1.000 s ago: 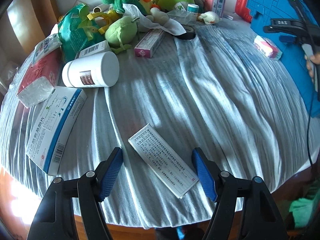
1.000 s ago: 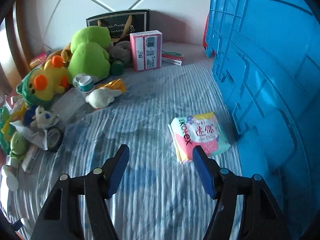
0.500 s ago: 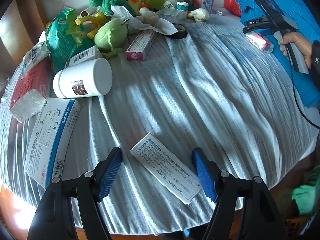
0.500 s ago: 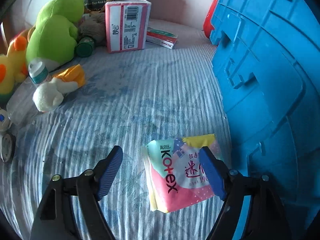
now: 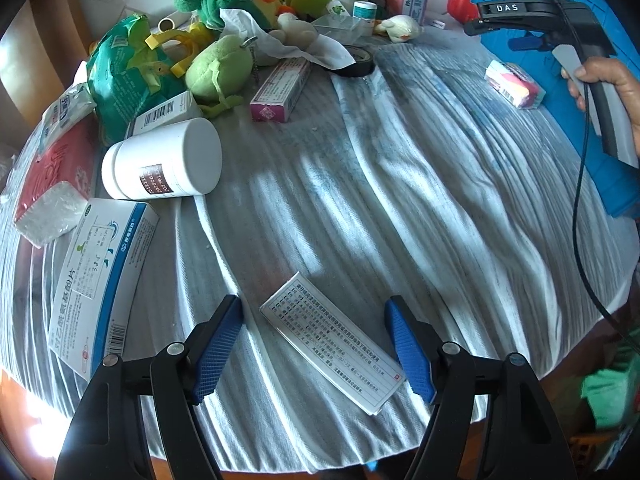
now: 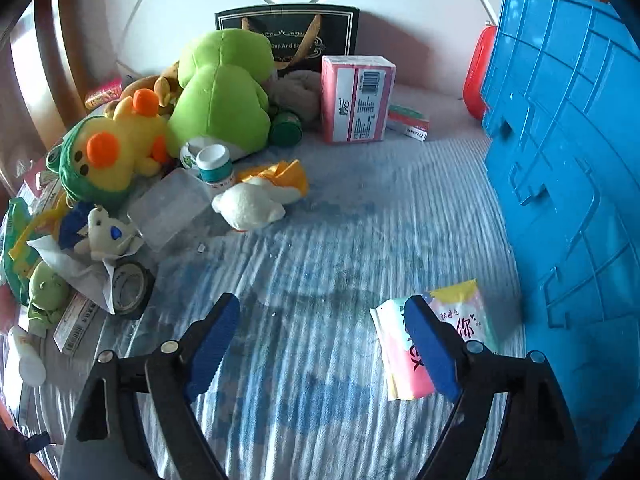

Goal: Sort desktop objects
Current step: 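Lower the right tool around the Kotex pad pack while the left tool approaches a white leaflet, then close the right tool on the Kotex pack while the left tool grasps the white leaflet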

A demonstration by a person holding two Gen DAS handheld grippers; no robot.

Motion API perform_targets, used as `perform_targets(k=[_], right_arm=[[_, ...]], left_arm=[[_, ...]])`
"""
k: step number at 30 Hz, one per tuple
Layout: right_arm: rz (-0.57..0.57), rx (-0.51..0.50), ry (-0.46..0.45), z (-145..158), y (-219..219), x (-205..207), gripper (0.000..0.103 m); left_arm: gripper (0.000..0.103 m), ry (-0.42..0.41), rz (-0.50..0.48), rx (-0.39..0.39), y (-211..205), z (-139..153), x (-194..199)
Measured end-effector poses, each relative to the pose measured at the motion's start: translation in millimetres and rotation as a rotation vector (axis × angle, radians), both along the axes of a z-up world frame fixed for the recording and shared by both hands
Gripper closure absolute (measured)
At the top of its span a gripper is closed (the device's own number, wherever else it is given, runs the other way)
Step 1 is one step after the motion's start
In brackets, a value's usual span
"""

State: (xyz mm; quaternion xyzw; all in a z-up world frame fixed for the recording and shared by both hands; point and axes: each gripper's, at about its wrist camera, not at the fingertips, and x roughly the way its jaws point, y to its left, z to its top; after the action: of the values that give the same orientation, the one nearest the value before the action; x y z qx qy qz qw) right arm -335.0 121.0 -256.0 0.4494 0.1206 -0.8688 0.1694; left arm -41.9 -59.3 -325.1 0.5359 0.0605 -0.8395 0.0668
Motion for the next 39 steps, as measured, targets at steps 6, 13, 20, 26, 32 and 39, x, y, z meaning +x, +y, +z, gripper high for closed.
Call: perform_targets(k=[6, 13, 20, 26, 32, 39], right_arm=[[-0.107, 0.041, -0.032, -15, 37, -29, 0.018], [-0.113, 0.126, -0.128, -36, 54, -57, 0.017], [-0.037, -0.005, -0.230, -26, 40, -34, 0.012], [-0.081, 0.053, -0.160, -26, 40, -31, 0.012], [-0.089, 0.033, -0.208, -36, 37, -41, 0.010], [-0.040, 0.180, -0.230, -62, 15, -42, 0.010]], left_arm=[[0.030, 0.002, 0.006, 0.001, 1, 0, 6], [0.030, 0.005, 0.012, 0.003, 2, 1, 7], [0.030, 0.004, 0.016, 0.014, 1, 2, 8], [0.030, -0.001, 0.013, 0.008, 3, 1, 8], [0.030, -0.001, 0.012, 0.011, 2, 1, 9], [0.030, -0.002, 0.017, 0.014, 3, 1, 10]])
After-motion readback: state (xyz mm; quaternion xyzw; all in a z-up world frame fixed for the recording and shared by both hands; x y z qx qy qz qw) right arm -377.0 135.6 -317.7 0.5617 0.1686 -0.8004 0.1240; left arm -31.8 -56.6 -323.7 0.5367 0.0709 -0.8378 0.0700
